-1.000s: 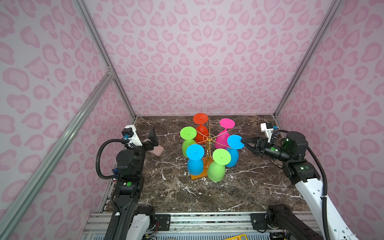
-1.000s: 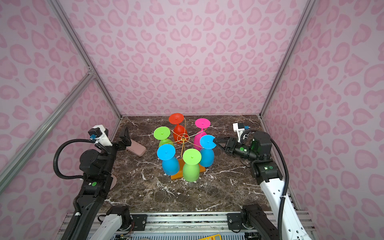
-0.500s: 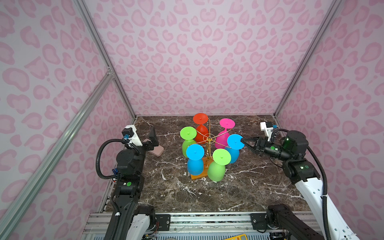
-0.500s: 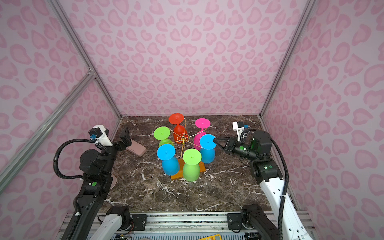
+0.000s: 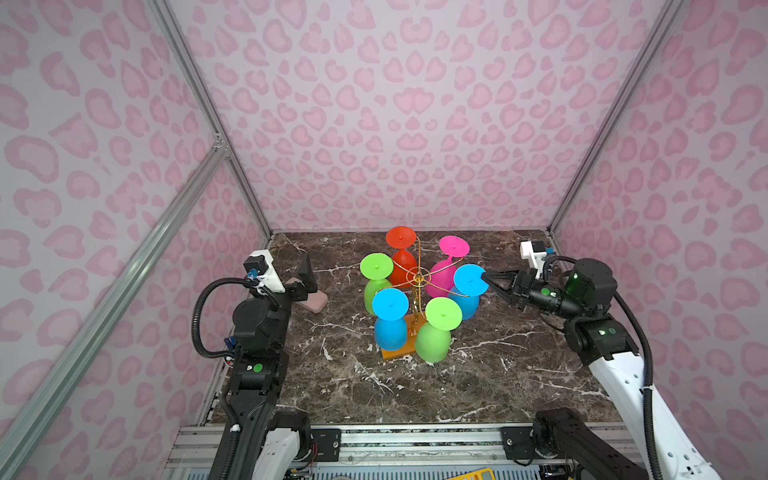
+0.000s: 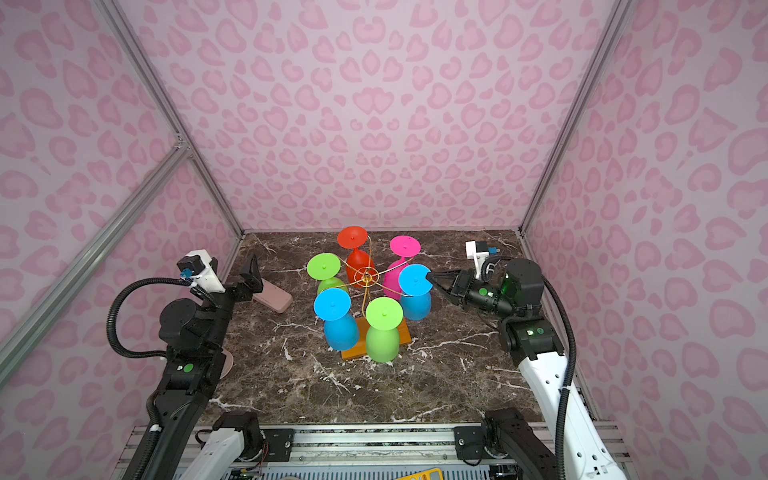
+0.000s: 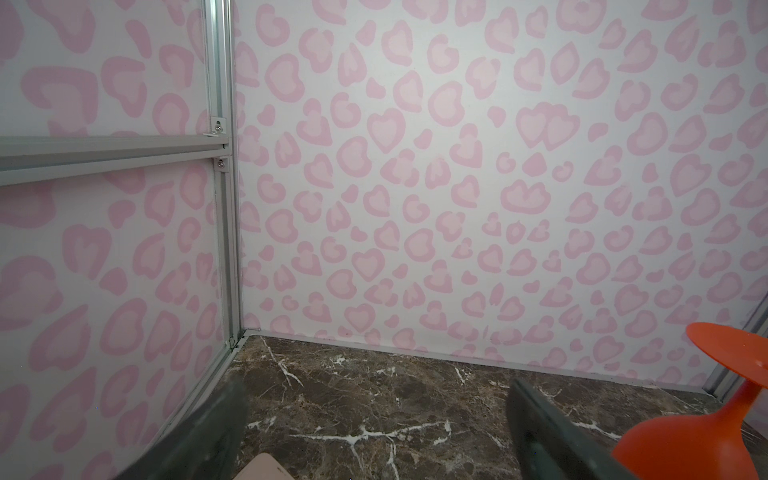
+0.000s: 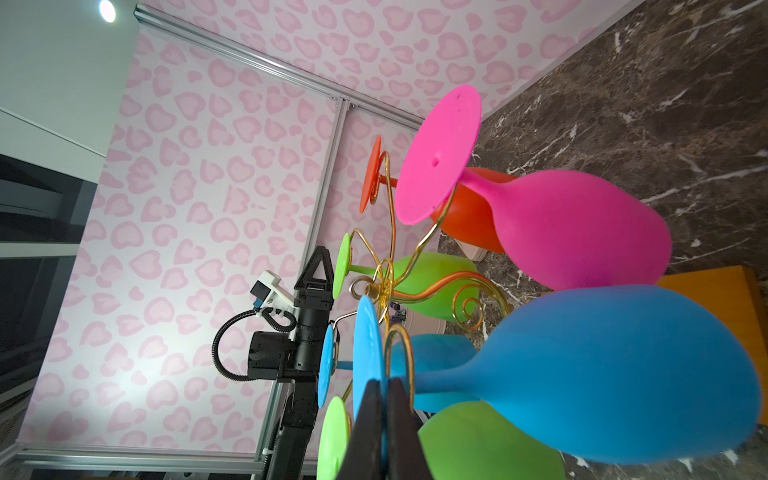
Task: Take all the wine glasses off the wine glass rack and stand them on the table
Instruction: 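Close the right gripper on the cyan glass stem on the rack, then lift the cyan glass off the rack with the right gripper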
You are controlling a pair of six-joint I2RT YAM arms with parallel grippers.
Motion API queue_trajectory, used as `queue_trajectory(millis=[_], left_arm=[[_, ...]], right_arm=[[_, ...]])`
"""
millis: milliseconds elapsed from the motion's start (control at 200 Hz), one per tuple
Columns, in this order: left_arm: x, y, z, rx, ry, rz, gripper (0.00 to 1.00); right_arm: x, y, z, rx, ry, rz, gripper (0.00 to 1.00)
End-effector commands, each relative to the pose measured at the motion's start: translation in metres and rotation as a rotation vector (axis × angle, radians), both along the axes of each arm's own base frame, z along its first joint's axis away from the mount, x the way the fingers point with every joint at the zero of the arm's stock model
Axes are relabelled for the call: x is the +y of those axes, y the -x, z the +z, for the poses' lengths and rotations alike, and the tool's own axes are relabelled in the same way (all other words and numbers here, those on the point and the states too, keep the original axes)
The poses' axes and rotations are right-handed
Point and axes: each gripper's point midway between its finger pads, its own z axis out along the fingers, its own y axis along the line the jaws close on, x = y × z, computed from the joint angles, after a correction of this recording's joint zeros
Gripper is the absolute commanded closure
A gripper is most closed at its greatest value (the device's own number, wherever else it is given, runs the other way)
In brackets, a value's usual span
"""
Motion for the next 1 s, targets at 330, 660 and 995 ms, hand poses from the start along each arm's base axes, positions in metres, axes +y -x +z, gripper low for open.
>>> queue_trajectory(millis=[330, 660, 995], left_arm=[[0.0, 0.002, 0.009, -0.025, 0.012, -0.003, 0.02], [0.0, 0.003, 0.01, -0.025, 0.014, -0.005, 0.02], [0.0, 0.004, 0.011, -0.029, 0.015, -0.003, 0.02]], right_arm=[[0.005, 0.007, 0.005, 0.033, -0.023, 0.046, 1.0], [0.013, 0.013, 0.009, 0.026, -0.016, 0.057, 1.0], [0.026, 0.009, 0.012, 0.002, -0.012, 0.062, 1.0]])
